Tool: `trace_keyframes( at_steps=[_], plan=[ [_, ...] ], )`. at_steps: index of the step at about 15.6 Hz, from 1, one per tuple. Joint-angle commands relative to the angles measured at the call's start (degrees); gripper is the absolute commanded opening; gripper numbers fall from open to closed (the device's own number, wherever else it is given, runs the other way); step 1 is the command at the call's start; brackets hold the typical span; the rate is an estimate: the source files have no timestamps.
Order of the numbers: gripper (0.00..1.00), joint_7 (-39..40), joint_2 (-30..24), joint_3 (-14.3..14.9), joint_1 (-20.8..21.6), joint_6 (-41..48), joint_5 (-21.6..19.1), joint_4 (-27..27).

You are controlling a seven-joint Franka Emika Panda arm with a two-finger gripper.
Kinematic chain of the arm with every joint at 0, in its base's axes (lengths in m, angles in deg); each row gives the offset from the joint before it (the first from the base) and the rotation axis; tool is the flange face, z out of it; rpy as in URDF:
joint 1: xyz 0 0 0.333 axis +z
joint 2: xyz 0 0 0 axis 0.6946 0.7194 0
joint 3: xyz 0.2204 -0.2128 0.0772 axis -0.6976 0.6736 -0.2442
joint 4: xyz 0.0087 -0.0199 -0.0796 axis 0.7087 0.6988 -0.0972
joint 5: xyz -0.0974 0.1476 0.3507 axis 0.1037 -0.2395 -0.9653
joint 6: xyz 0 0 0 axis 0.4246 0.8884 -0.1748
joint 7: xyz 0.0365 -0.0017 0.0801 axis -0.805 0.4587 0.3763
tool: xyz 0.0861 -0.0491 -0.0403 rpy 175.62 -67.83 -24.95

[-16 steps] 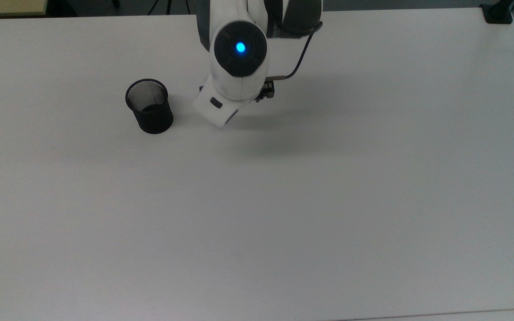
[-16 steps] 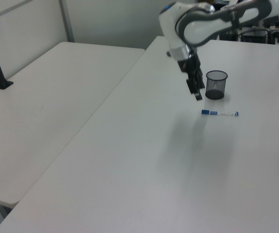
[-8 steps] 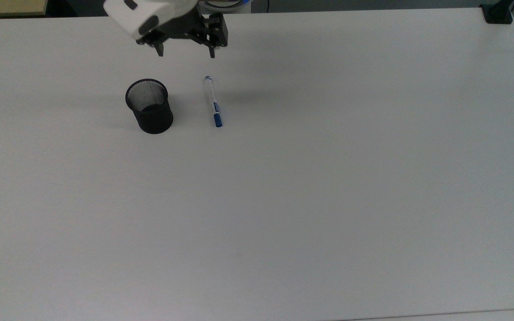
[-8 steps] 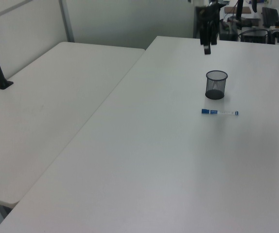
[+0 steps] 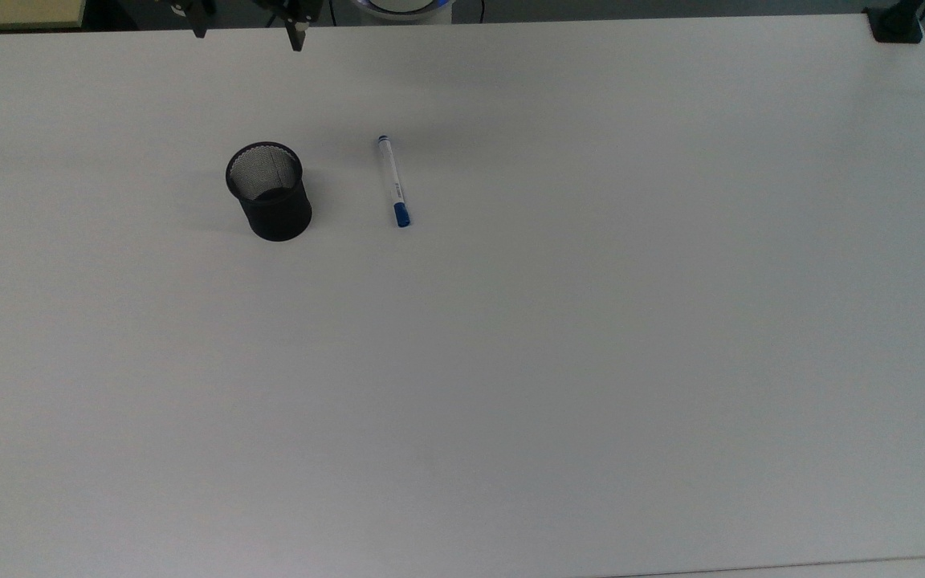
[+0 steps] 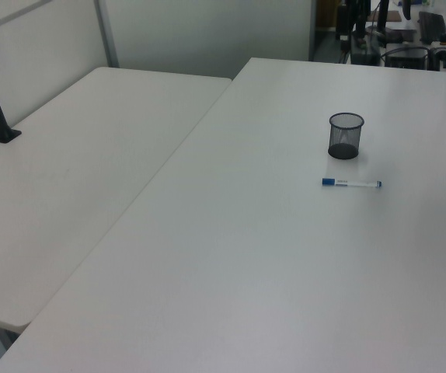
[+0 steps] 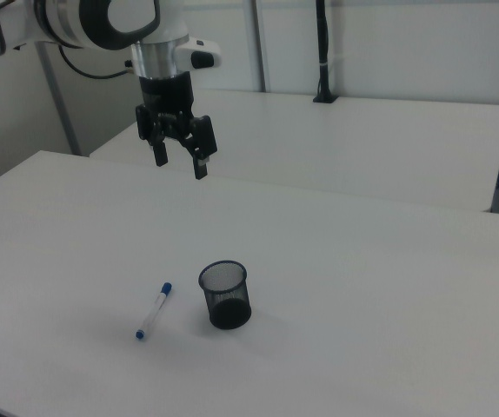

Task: Remove the marker

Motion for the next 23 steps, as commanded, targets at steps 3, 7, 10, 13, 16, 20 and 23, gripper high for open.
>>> trace_keyframes(
  at_steps=[3,7,10,13,16,20,23],
  plan=[
    [1.0,-3.8,-5.5,-0.5,0.7,-9.4,0.1,10.8],
    [1.0,-4.8,-5.9,-1.0,1.7,-12.2,0.6,14.7],
    [1.0,-4.8,-5.8,-1.0,2.0,-12.1,0.6,14.5],
    [1.0,-3.6,-5.4,-1.1,2.0,-11.8,0.7,14.1],
    [1.0,-2.8,-5.2,-1.1,3.9,-11.3,0.6,13.5],
    [1.0,-3.4,-5.2,-1.2,6.1,-11.0,0.5,13.5],
    [1.0,-3.0,-5.2,-1.1,6.5,-9.8,0.2,13.4]
  ],
)
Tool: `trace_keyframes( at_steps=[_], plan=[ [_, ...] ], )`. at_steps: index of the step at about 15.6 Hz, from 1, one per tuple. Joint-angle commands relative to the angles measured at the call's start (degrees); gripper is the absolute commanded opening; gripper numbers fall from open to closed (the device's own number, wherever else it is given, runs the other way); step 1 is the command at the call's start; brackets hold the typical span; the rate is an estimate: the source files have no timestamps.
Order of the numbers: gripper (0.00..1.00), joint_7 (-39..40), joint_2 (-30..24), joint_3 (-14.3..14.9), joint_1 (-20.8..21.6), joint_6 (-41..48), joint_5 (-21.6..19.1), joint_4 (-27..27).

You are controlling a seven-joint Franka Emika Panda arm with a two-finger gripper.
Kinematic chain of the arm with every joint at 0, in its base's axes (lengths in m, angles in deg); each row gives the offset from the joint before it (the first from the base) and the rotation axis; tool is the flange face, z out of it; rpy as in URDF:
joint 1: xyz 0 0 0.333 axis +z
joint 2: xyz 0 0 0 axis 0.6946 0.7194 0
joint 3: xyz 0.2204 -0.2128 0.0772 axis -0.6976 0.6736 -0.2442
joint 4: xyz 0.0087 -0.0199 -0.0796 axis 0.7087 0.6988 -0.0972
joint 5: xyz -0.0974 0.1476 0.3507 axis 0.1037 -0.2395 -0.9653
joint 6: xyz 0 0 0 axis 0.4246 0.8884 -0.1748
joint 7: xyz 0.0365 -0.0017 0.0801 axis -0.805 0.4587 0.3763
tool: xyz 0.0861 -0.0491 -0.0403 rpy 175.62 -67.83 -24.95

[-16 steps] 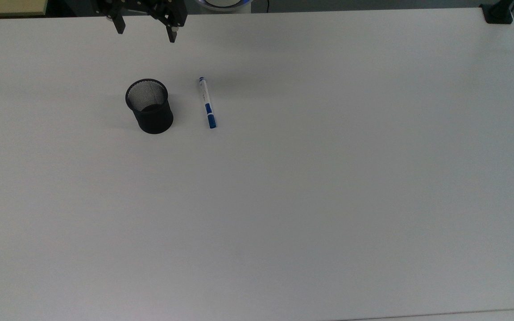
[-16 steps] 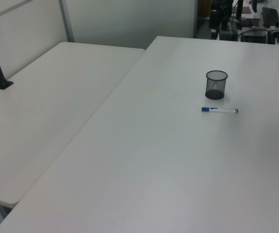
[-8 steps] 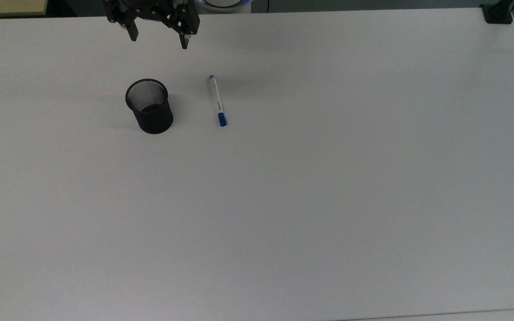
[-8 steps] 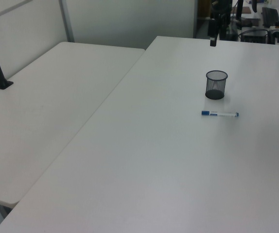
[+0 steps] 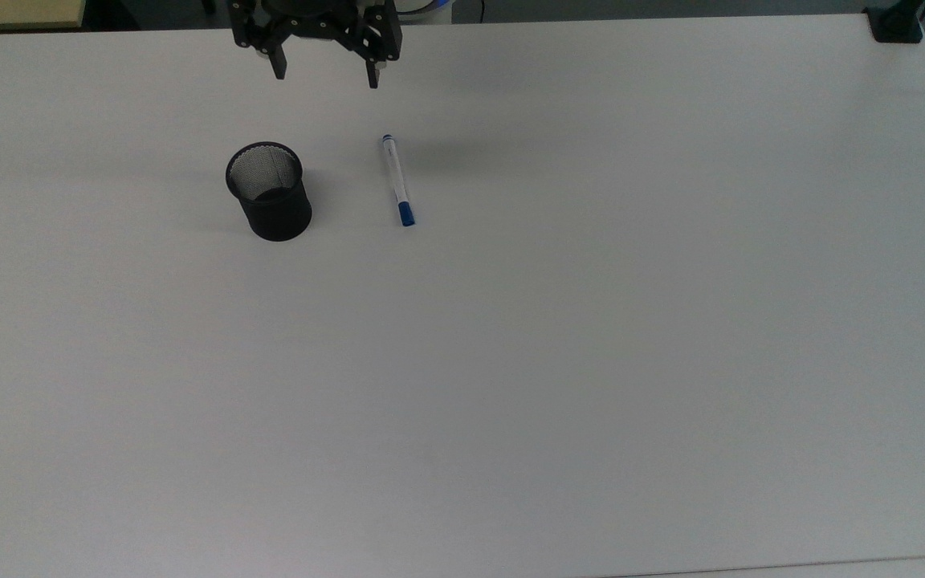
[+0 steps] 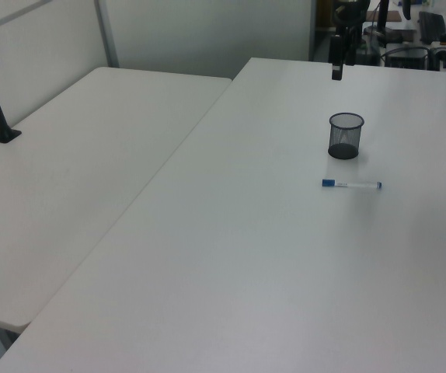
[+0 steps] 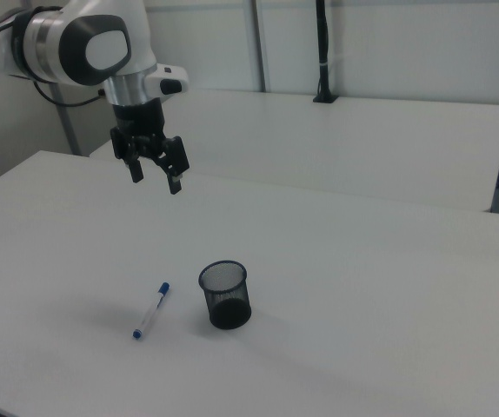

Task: Remove the marker

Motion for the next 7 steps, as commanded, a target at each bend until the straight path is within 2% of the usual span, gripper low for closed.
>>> trace_keyframes(
  at_steps=[1,7],
  plan=[
    [1.0,0.2,-1.9,0.3,0.7,0.8,0.0,1.7],
    [1.0,-0.1,-2.0,0.7,0.1,2.8,-0.1,0.5]
  ],
)
